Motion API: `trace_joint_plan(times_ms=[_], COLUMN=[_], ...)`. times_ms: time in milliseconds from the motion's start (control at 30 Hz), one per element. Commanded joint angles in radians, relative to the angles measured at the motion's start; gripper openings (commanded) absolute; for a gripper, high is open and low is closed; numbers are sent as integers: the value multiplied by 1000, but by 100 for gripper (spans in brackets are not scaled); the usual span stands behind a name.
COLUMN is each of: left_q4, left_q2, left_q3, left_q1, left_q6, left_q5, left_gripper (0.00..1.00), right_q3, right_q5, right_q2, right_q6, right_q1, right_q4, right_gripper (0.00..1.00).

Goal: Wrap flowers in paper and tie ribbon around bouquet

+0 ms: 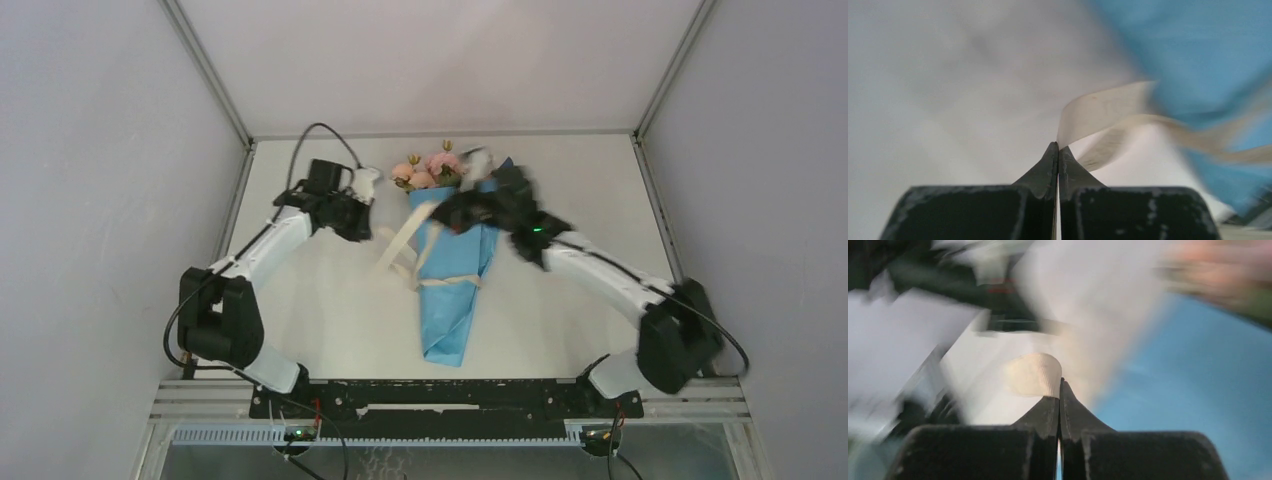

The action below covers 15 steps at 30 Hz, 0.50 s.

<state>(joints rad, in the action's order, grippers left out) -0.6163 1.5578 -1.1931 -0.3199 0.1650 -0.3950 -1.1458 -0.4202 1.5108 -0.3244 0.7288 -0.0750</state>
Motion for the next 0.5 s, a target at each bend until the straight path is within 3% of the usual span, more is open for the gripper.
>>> trace_joint_plan(times_ms=[0,33,133,233,467], left_q4=[117,155,199,236,223], left_q2=[-5,7,17,-1,-7], left_q3=[164,207,297,328,300], left_q1=[376,447,576,633,646], left_q6=[246,296,338,343,358], left_q5=[505,556,523,505,507], left_gripper=[0,0,0,0,0], right_q3=[370,474,699,821,816], right_q5=[124,98,2,-106,-202], right_q2=[-430,-517,-707,-727,-622], right_q6=[-191,-231,-290,-306,-262], right_q1=[-623,-758,-1079,-1303,-1420], right_q4=[-45,-46,-22,-49,-62], right_gripper=[0,0,0,0,0])
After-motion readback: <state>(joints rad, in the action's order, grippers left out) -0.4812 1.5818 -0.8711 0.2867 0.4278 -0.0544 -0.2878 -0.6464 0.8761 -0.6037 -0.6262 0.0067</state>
